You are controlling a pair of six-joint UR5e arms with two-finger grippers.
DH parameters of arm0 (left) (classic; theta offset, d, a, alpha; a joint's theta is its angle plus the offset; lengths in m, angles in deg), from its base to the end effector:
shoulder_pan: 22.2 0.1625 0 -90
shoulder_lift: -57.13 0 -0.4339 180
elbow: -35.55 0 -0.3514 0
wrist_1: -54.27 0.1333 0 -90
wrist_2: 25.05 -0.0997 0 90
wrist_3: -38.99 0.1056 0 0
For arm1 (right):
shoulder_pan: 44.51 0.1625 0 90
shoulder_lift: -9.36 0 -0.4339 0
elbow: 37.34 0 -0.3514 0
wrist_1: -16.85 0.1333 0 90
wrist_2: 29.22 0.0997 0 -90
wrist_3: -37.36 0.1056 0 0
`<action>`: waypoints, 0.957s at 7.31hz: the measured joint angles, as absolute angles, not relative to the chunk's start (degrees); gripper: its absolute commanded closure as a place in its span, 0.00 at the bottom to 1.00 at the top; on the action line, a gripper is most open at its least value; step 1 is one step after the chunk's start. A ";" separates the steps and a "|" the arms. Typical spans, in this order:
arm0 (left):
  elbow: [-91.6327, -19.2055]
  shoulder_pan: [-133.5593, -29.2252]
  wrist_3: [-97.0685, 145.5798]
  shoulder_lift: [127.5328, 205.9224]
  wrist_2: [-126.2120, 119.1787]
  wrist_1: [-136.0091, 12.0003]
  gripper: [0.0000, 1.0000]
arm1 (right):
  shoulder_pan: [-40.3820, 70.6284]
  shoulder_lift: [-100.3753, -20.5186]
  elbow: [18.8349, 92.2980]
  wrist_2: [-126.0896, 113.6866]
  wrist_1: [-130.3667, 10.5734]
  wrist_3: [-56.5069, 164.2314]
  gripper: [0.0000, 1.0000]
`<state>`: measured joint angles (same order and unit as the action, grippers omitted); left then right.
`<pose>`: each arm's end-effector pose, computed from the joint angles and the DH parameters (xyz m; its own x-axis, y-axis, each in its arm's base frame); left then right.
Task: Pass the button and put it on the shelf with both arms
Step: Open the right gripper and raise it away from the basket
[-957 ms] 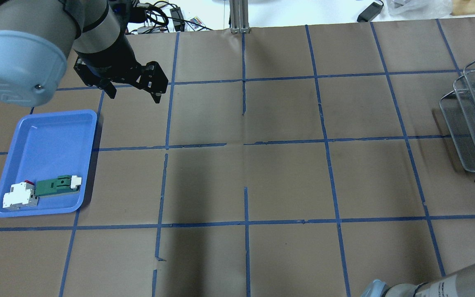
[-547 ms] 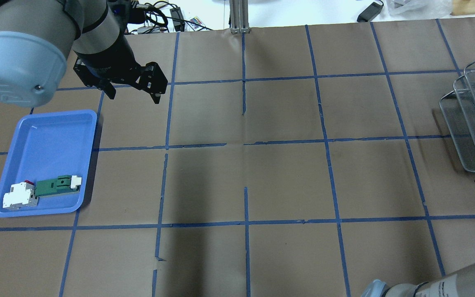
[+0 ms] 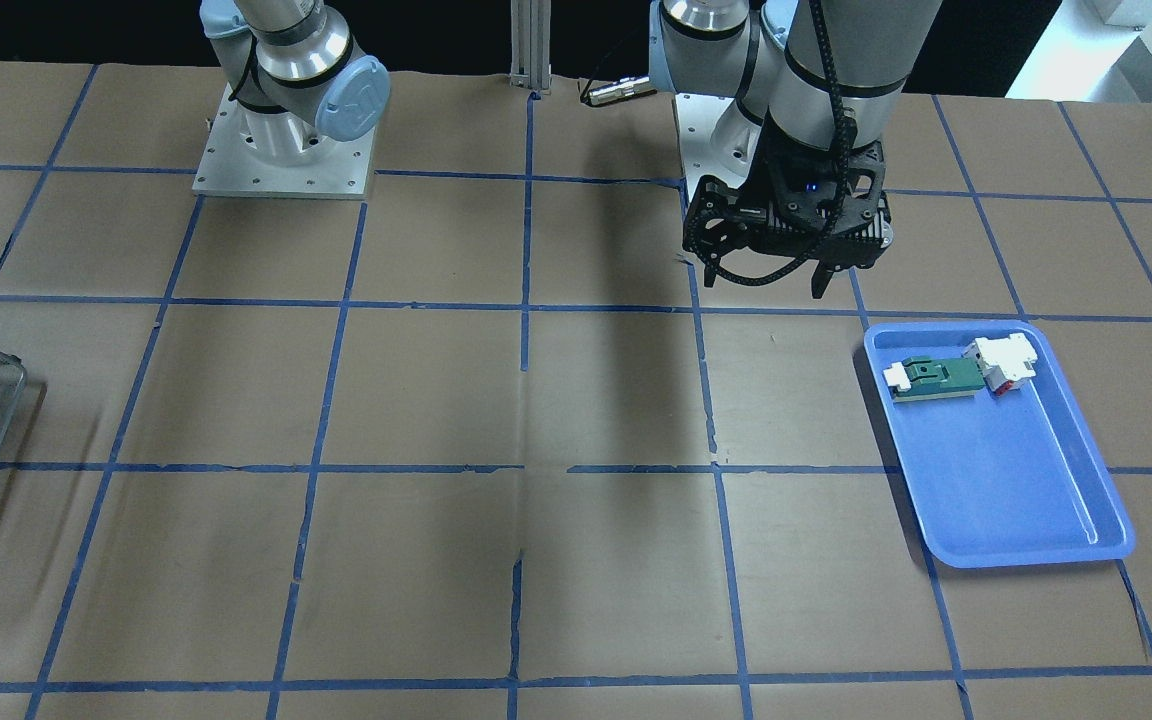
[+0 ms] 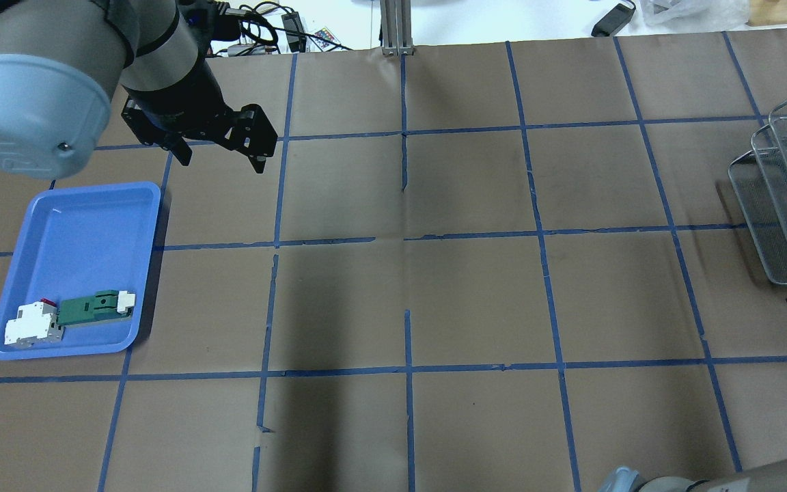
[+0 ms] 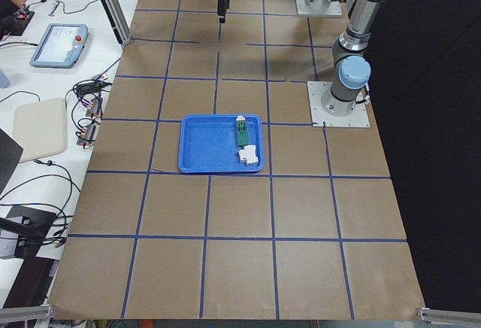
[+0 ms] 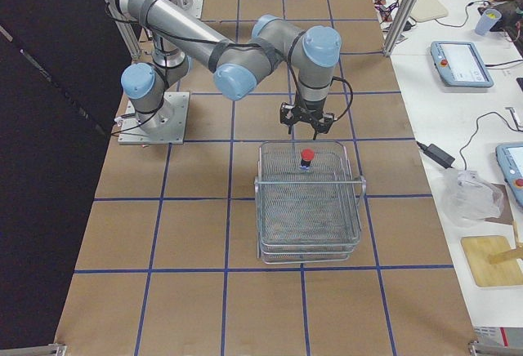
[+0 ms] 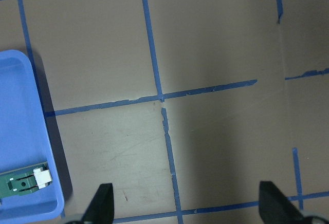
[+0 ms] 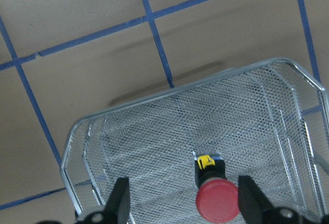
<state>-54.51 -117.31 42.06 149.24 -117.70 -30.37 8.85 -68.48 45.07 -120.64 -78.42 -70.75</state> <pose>-0.1700 -0.4592 0.4830 -0.9890 0.1395 -0.0491 0.1421 0.9884 -0.0531 -0.2190 -0.5134 0.4543 -0.3179 -0.9481 0.0039 -0.9477 0.3179 0.0273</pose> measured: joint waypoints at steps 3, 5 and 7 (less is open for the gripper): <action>-54.41 -117.28 42.06 149.24 -117.79 -30.36 0.00 | 24.34 -73.80 49.21 -120.16 -75.70 -45.39 0.13; -54.33 -116.92 42.06 149.20 -117.91 -30.46 0.00 | 40.08 -75.15 50.22 -120.36 -77.05 -22.76 0.06; -54.35 -116.50 42.06 149.17 -117.71 -30.46 0.00 | 48.75 -75.51 50.14 -120.25 -77.96 -1.85 0.00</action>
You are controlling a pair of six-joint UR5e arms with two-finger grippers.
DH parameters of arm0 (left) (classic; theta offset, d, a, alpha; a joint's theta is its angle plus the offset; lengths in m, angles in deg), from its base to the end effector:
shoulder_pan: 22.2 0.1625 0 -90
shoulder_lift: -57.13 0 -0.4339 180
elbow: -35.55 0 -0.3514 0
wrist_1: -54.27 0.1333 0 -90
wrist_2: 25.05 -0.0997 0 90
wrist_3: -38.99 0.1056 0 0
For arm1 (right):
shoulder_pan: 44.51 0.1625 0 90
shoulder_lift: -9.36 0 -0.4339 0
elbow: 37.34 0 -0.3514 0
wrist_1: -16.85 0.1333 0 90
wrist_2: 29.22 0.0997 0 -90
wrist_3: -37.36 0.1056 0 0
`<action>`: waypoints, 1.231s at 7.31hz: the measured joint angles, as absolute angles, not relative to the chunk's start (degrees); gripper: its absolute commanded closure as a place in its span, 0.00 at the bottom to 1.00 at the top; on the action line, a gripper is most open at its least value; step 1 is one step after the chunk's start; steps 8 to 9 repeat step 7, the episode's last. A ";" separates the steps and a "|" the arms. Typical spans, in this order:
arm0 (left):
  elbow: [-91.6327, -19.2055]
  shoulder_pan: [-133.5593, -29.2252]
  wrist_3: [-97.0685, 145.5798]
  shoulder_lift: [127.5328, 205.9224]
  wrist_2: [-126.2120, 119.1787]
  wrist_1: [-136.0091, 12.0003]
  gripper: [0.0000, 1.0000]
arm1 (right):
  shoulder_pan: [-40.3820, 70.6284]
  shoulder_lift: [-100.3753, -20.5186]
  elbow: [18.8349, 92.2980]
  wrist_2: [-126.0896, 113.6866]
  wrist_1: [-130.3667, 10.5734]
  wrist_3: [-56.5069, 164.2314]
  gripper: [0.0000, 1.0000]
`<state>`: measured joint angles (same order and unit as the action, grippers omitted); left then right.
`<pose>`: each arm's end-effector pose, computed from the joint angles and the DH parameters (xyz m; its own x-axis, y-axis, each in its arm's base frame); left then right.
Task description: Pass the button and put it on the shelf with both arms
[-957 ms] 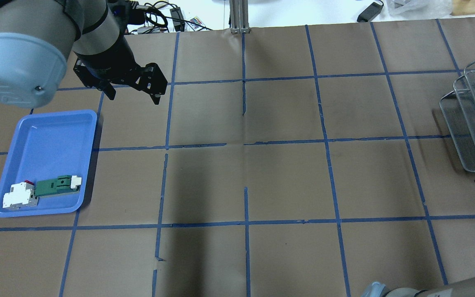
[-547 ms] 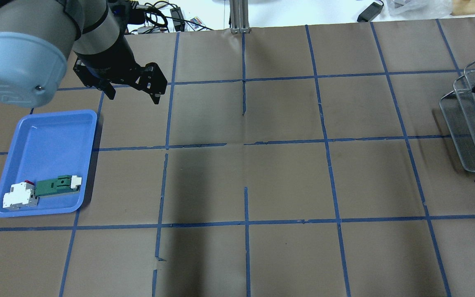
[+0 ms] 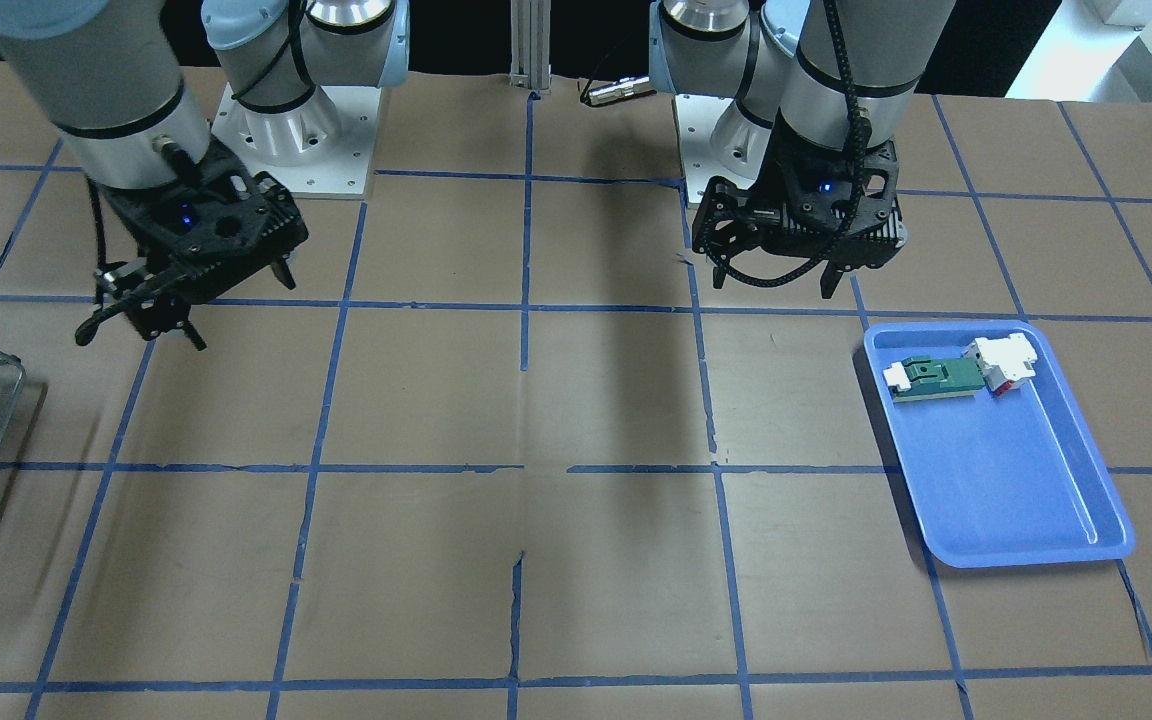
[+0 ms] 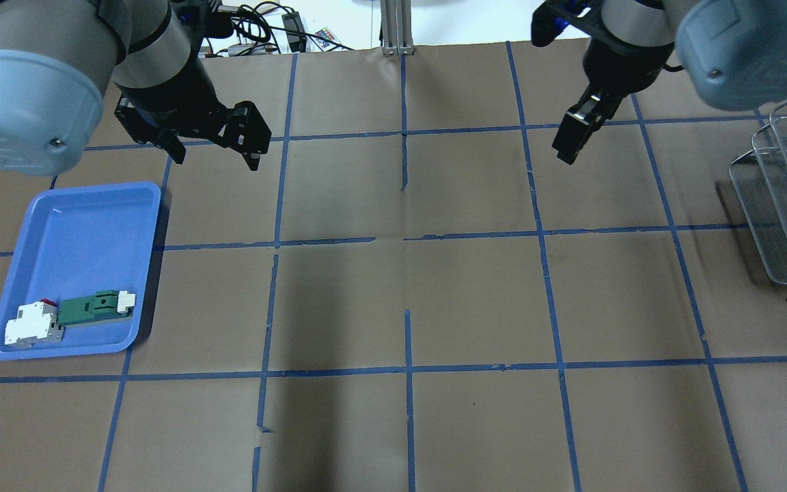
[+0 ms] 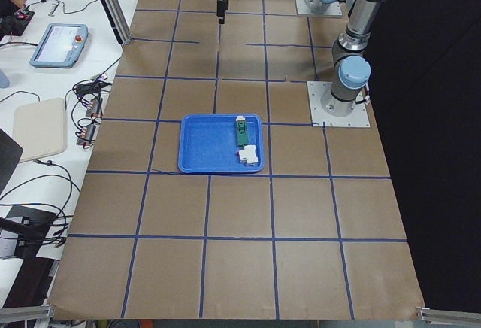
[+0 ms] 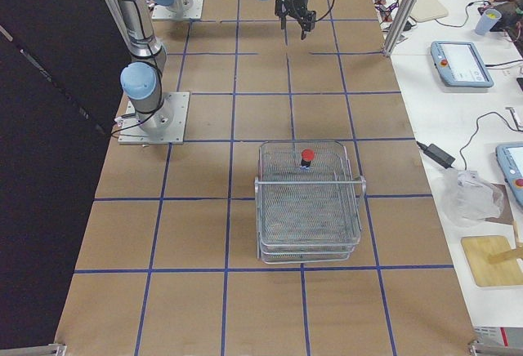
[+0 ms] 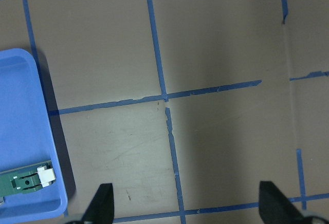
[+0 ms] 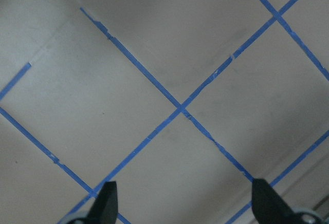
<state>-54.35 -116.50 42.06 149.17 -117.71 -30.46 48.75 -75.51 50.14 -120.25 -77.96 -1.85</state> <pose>-0.1635 -0.4613 0.4847 -0.9909 0.1254 -0.0494 0.1281 0.9902 -0.0555 0.1593 -0.4852 0.4770 -0.7376 -0.6742 0.0382 -0.6751 0.7375 -0.0184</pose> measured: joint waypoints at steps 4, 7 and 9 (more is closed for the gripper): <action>-54.64 -116.64 41.92 149.02 -117.37 -30.44 0.00 | 46.39 -75.43 49.35 -120.17 -77.72 21.90 0.00; -53.61 -116.63 41.19 149.91 -117.26 -30.40 0.00 | 45.60 -75.60 49.18 -120.04 -77.45 33.30 0.00; -53.61 -116.63 41.19 149.91 -117.26 -30.40 0.00 | 45.60 -75.60 49.18 -120.04 -77.45 33.30 0.00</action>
